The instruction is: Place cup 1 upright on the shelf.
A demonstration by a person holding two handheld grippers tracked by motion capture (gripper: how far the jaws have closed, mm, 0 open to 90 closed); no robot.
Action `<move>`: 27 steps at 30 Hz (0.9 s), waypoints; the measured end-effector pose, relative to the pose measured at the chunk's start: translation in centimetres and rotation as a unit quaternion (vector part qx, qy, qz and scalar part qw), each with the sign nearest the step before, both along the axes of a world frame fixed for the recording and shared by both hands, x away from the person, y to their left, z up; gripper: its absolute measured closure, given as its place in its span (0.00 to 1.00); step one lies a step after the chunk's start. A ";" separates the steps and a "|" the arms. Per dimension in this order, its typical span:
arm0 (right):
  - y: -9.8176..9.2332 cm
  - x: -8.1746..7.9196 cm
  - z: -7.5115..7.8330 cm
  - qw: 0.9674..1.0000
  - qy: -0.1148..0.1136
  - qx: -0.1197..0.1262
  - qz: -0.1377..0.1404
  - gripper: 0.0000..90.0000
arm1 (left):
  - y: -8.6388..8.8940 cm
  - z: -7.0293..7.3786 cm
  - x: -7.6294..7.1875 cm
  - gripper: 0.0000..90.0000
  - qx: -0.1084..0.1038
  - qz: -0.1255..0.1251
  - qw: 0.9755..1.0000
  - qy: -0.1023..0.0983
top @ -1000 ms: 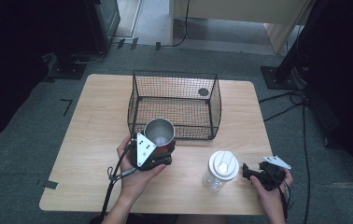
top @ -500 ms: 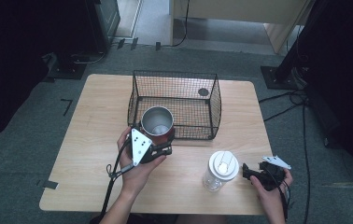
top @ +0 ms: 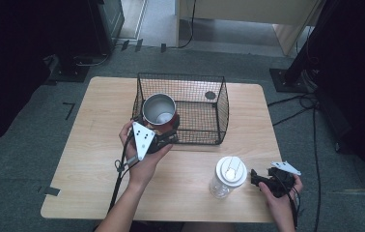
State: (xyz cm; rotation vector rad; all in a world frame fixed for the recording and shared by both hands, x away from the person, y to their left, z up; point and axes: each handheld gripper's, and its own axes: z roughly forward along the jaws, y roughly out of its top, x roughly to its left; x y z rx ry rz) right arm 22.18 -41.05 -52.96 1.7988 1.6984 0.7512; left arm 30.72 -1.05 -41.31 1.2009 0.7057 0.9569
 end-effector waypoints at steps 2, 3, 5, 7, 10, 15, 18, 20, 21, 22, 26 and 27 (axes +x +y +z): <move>0.0 0.0 0.0 1.000 0.000 0.000 0.000 0.00 | 0.0 0.1 0.2 0.09 -0.002 0.003 1.000 -0.003; 0.0 0.0 0.0 1.000 0.000 0.000 0.000 0.00 | -0.1 0.2 0.5 0.09 -0.004 0.005 1.000 -0.007; 0.0 0.0 0.0 1.000 0.000 0.000 -0.001 0.00 | -0.2 0.4 0.9 0.09 -0.006 0.009 1.000 -0.013; 0.0 0.0 0.0 1.000 0.000 0.000 0.000 0.00 | -0.3 0.6 1.5 0.09 -0.009 0.012 1.000 -0.015; 0.0 0.0 0.0 1.000 0.000 0.000 0.000 0.00 | -0.6 0.9 2.4 0.09 -0.015 0.019 1.000 -0.017; 0.0 0.0 0.0 1.000 0.000 0.000 0.000 0.00 | -0.9 1.2 3.9 0.09 -0.031 0.022 0.999 -0.017; 0.0 0.0 0.0 1.000 0.000 0.000 0.000 0.00 | -1.1 1.2 4.5 0.09 -0.031 0.032 0.999 -0.025; 0.0 0.0 0.0 1.000 0.000 0.000 0.000 0.00 | -1.3 1.1 5.1 0.09 -0.032 0.037 0.998 -0.027; 0.0 0.0 0.0 1.000 0.000 0.000 0.000 0.00 | -1.3 1.1 5.3 0.09 -0.031 0.038 0.998 -0.028; 0.0 0.0 0.0 1.000 0.000 0.000 0.000 0.00 | -1.4 0.8 5.9 0.09 -0.031 0.042 0.998 -0.026; 0.0 0.0 0.0 1.000 0.001 0.000 0.005 0.00 | -1.6 0.5 7.0 0.09 -0.030 0.049 0.998 -0.018; 0.1 0.0 0.0 1.000 0.001 0.000 0.005 0.00 | -1.6 0.5 7.3 0.09 -0.031 0.050 0.998 -0.015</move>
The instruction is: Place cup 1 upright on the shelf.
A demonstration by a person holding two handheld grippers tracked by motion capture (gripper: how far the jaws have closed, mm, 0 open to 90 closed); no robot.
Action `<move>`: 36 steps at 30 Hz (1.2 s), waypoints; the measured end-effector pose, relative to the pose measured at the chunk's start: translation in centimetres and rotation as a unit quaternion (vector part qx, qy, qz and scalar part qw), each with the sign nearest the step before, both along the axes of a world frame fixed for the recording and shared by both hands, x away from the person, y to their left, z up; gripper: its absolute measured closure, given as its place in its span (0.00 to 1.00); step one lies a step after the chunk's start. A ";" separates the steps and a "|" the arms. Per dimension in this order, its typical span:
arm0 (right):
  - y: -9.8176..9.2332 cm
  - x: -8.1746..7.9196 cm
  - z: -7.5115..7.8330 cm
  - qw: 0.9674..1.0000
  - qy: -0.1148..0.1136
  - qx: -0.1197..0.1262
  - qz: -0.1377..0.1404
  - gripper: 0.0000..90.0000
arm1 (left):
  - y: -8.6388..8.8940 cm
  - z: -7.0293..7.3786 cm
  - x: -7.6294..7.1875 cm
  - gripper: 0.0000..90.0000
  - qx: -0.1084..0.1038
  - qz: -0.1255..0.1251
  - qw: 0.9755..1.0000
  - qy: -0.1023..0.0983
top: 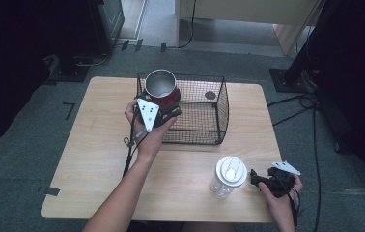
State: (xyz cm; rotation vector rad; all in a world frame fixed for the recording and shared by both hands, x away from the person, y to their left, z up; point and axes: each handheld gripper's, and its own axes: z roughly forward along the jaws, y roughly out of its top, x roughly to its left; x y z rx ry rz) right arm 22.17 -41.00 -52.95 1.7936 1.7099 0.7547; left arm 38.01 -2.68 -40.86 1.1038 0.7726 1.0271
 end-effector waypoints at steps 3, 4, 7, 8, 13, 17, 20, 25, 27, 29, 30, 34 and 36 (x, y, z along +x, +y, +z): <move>0.0 0.0 0.0 1.000 0.000 0.000 0.000 0.00 | -0.3 -0.1 0.9 0.09 0.000 0.004 1.000 0.005; 0.0 0.0 0.0 1.000 0.000 0.000 0.000 0.00 | -0.4 -0.2 1.1 0.09 0.000 0.004 1.000 0.006; 0.0 0.0 0.0 1.000 0.000 0.000 0.000 0.00 | -0.8 -0.5 2.2 0.09 0.006 0.008 1.000 0.010; 0.0 0.0 0.0 1.000 0.000 0.000 0.000 0.00 | -0.8 -0.5 2.2 0.09 0.006 0.008 1.000 0.010; 0.0 0.0 0.0 1.000 0.000 0.001 0.000 0.00 | -1.0 -1.2 4.0 0.09 0.013 0.010 0.999 0.039; 0.0 0.0 0.0 1.000 0.000 0.001 0.002 0.00 | -1.1 -1.7 4.8 0.09 0.020 0.016 0.998 0.052; 0.0 0.0 0.0 1.000 0.000 0.001 0.002 0.00 | -1.2 -2.0 5.2 0.09 0.022 0.020 0.997 0.066; 0.0 0.0 0.0 1.000 0.000 0.001 0.002 0.00 | -1.3 -2.8 6.2 0.09 0.022 0.024 0.995 0.099; 0.0 0.0 0.0 1.000 -0.001 0.001 0.002 0.00 | -1.4 -3.1 6.4 0.09 0.035 0.023 0.993 0.107; 0.0 0.0 0.0 1.000 0.000 0.001 0.002 0.00 | -1.4 -3.4 6.7 0.09 0.038 0.021 0.992 0.121; 0.0 0.0 0.0 1.000 0.000 0.001 0.002 0.00 | -1.4 -3.6 6.8 0.09 0.041 0.020 0.990 0.130; 0.0 0.0 0.0 1.000 0.000 0.001 0.002 0.00 | -1.7 -4.0 7.3 0.09 0.065 0.019 0.984 0.165; 0.0 0.0 0.0 1.000 0.000 0.001 0.002 0.00 | -1.8 -4.0 7.4 0.09 0.066 0.018 0.983 0.173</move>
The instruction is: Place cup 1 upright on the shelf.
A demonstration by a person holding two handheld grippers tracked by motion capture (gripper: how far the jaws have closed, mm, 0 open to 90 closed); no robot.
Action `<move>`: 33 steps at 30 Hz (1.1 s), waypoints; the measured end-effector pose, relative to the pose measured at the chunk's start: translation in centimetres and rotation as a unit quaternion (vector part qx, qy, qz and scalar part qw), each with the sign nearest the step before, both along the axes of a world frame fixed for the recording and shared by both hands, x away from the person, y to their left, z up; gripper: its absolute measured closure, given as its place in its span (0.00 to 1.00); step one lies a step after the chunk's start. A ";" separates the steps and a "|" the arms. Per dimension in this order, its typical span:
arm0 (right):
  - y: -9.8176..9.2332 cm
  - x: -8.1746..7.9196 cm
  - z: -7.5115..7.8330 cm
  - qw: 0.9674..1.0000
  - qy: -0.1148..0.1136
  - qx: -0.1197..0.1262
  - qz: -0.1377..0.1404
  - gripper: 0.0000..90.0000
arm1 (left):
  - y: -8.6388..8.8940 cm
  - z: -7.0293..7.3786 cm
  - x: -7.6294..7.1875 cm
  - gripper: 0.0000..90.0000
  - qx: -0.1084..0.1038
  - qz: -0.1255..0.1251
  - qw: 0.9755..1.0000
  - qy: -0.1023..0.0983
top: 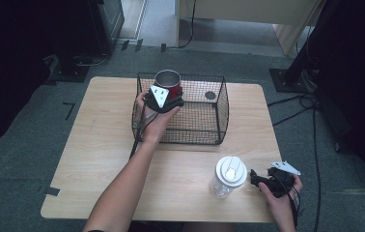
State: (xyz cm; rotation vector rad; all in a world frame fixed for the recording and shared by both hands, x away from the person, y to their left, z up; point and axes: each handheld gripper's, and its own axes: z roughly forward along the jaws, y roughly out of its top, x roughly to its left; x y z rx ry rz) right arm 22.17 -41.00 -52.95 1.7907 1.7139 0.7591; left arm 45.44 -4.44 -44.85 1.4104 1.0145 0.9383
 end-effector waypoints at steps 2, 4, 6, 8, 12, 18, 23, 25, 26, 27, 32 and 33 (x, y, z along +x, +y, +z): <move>0.0 0.0 0.0 1.000 0.000 0.000 0.000 0.00 | -0.1 -0.1 0.1 0.09 0.007 0.002 1.000 0.014; 0.0 0.0 0.0 1.000 0.000 0.000 0.000 0.00 | -0.2 -0.3 0.3 0.09 0.019 0.005 0.999 0.029; 0.0 0.0 0.0 1.000 0.000 0.000 0.000 0.00 | -0.3 -0.4 0.5 0.09 0.028 0.008 0.999 0.042; 0.0 0.0 0.0 1.000 0.000 0.000 0.000 0.00 | -0.3 -0.5 0.7 0.09 0.033 0.007 0.998 0.056; 0.0 0.0 0.0 1.000 0.000 0.000 0.000 0.00 | -0.3 -0.6 1.0 0.09 0.038 0.015 0.995 0.090; 0.0 0.0 0.0 1.000 0.000 0.000 0.000 0.00 | -0.4 -1.0 1.5 0.09 0.065 0.026 0.989 0.127; 0.0 0.0 0.0 1.000 0.000 0.000 0.000 0.00 | -0.5 -1.1 1.6 0.09 0.085 0.028 0.985 0.150; 0.0 0.0 0.0 1.000 0.000 0.000 0.000 0.00 | -0.6 -1.2 1.6 0.09 0.093 0.026 0.982 0.162; 0.0 0.0 0.0 1.000 0.000 0.000 0.000 0.00 | -0.6 -1.2 1.6 0.09 0.093 0.026 0.982 0.162; 0.0 0.0 0.0 1.000 0.000 0.000 0.000 0.00 | -0.6 -1.2 1.7 0.09 0.097 0.026 0.981 0.166; 0.0 0.0 0.0 1.000 0.000 0.000 0.000 0.00 | -0.5 -1.2 1.9 0.09 0.100 0.027 0.977 0.186; 0.0 0.0 0.0 1.000 0.000 0.000 0.000 0.00 | -0.5 -1.3 1.9 0.09 0.103 0.027 0.976 0.190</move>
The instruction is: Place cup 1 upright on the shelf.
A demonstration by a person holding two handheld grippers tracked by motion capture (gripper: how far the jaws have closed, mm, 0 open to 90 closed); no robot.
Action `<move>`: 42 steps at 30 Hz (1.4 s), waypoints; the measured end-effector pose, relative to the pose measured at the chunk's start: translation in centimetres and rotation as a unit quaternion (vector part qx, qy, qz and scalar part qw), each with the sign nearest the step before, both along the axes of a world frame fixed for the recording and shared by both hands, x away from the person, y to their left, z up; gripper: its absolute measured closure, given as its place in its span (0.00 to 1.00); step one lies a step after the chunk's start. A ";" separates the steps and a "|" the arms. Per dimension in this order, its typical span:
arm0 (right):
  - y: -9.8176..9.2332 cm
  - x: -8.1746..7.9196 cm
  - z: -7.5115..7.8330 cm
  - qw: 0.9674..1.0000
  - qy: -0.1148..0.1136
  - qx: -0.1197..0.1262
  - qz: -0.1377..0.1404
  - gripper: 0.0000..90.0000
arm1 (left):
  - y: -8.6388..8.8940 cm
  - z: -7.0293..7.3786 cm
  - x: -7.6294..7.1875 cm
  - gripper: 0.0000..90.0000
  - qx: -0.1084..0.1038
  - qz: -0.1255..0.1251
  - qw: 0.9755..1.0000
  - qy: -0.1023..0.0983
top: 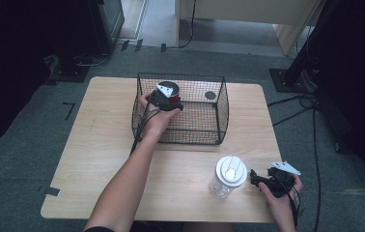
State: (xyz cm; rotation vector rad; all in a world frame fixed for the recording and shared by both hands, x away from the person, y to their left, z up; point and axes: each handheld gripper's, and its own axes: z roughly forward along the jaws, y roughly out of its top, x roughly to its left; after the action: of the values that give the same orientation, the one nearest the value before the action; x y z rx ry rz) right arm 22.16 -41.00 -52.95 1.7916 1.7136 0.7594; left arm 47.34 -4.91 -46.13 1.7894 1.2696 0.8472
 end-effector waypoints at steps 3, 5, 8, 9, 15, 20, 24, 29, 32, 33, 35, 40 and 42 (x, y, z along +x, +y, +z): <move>0.0 0.0 0.0 1.000 0.000 0.000 0.000 0.00 | -0.2 -0.1 0.0 0.09 0.021 -0.001 1.000 0.001; 0.0 0.0 0.0 1.000 0.000 0.000 0.000 0.00 | -0.2 -0.1 0.0 0.09 0.020 -0.003 1.000 0.005; 0.0 0.0 0.0 1.000 0.000 0.000 0.000 0.00 | -0.2 0.0 0.0 0.09 0.017 0.002 1.000 0.010; 0.0 0.0 0.0 1.000 0.000 0.000 0.000 0.00 | -0.1 0.0 0.0 0.09 0.015 0.003 1.000 0.013; 0.0 0.0 0.0 1.000 0.000 0.000 0.000 0.00 | -0.1 0.3 0.0 0.05 0.004 0.028 0.999 0.023; 0.0 0.0 0.0 1.000 0.000 0.000 0.000 0.00 | -0.1 0.6 -0.2 0.00 -0.004 0.040 0.999 0.021; 0.0 0.0 0.0 1.000 0.000 0.000 0.000 0.00 | -0.1 0.7 -0.3 0.00 0.004 0.048 0.999 0.016; 0.0 0.0 0.0 1.000 0.000 0.000 0.000 0.00 | -0.1 1.1 -0.5 0.00 -0.003 0.044 0.999 0.009; 0.0 0.0 0.0 1.000 0.000 0.000 0.000 0.00 | -0.1 1.4 -0.7 0.00 -0.012 0.041 0.999 -0.002; 0.0 0.0 0.0 1.000 0.000 0.000 0.000 0.00 | -0.1 1.5 -0.8 0.00 -0.014 0.040 0.999 -0.001; 0.0 0.0 0.0 1.000 0.000 0.000 0.000 0.00 | -0.2 1.6 -0.9 0.00 -0.009 0.038 0.999 -0.006; 0.0 0.0 0.0 1.000 0.000 0.000 0.000 0.00 | -0.1 2.0 -1.2 0.00 0.002 0.037 0.999 -0.024; 0.0 0.0 0.0 1.000 0.000 0.000 0.000 0.00 | -0.1 2.3 -1.3 0.00 0.004 0.043 0.998 -0.037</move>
State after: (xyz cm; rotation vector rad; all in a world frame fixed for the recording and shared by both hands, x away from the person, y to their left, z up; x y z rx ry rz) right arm 22.17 -40.99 -52.95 1.7917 1.7140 0.7581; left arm 46.05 -4.99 -43.79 1.7043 1.3046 0.9600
